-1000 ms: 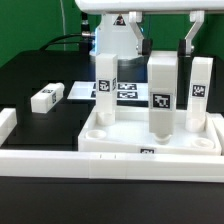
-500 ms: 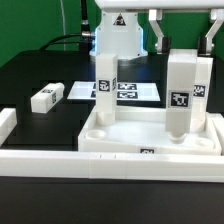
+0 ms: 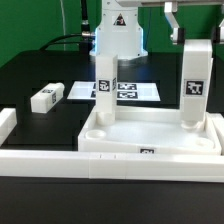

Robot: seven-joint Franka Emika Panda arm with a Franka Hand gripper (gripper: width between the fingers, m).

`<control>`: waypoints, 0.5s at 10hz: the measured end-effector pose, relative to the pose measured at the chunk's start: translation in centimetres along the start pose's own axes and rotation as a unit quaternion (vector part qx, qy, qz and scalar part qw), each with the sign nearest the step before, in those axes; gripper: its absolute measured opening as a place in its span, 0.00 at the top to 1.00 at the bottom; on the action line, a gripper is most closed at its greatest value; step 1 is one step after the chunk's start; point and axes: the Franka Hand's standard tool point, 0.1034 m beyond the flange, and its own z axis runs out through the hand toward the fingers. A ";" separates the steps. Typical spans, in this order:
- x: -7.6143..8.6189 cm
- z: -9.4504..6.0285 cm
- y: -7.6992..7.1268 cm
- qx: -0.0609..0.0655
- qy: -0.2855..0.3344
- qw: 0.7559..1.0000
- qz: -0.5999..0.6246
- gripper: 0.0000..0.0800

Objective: Assemble desk

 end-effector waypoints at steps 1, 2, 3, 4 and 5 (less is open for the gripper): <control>0.0 0.1 -0.1 0.000 0.001 1.000 -0.001 0.64; 0.2 0.1 -0.2 0.003 0.015 1.000 -0.002 0.64; 0.1 0.2 -0.3 0.003 0.015 1.000 -0.002 0.64; -0.5 0.1 -0.9 0.006 0.017 1.000 -0.007 0.64; -1.3 0.1 -1.8 0.009 0.018 1.000 -0.015 0.64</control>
Offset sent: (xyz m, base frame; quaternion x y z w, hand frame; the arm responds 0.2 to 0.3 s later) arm -0.0245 0.0131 0.0025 -0.0056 0.0244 -0.0227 0.9994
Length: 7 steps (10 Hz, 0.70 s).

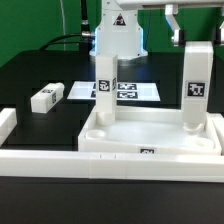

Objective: Assemble desk

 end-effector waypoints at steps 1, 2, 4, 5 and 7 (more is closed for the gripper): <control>-0.5 0.0 -0.8 0.005 0.012 1.000 -0.006 0.64; -1.1 0.2 -1.2 0.006 0.009 1.000 -0.010 0.64; -1.0 0.2 -1.1 0.006 0.011 1.000 -0.009 0.64; -0.9 0.3 -1.3 0.008 0.023 1.000 -0.011 0.64; -1.2 0.3 -1.4 0.008 0.023 1.000 -0.016 0.64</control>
Offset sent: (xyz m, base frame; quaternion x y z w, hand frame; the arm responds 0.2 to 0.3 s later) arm 0.0000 0.0000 0.0000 0.0000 0.0000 0.0000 1.0000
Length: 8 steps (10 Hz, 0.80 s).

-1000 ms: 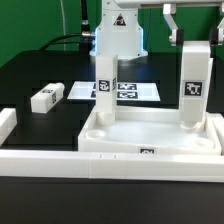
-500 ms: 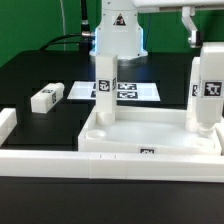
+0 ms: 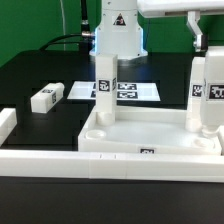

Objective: Assemble desk

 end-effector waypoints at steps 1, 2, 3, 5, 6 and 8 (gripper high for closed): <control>-0.2 0.0 0.0 0.001 0.004 1.000 -0.005 0.64; 0.0 -0.1 0.3 0.003 0.025 1.000 -0.004 0.64; -0.2 0.0 0.3 0.003 0.023 1.000 -0.004 0.64; -0.4 0.2 0.2 0.002 0.025 1.000 -0.010 0.64; -1.2 0.6 -0.3 0.001 0.026 0.999 -0.030 0.64; -2.4 0.9 -0.4 -0.003 0.019 0.999 -0.047 0.64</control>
Offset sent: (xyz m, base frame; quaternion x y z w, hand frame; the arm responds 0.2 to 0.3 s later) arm 0.0000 0.0000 0.0000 0.0000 0.0000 0.0000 1.0000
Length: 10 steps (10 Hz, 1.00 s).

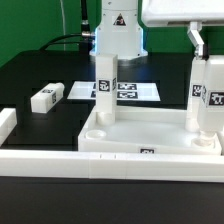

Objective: Assemble desk

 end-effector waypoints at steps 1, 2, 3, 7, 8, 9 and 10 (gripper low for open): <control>0.0 0.0 0.1 0.000 0.000 1.000 0.000 0.64; 0.0 0.0 0.1 0.000 0.000 1.000 0.000 0.64; 0.0 0.0 0.1 0.000 0.000 1.000 0.000 0.64; 0.0 0.1 0.8 -0.003 0.001 1.000 -0.011 0.64; 0.0 0.2 0.7 -0.003 0.001 1.000 -0.011 0.64; 0.1 0.2 0.6 -0.003 0.002 1.000 -0.012 0.64; 0.1 0.3 0.6 -0.003 0.001 1.000 -0.012 0.64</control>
Offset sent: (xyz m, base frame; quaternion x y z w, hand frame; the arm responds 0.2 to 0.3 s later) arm 0.0000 0.0000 0.0000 0.0000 0.0000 0.0000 1.0000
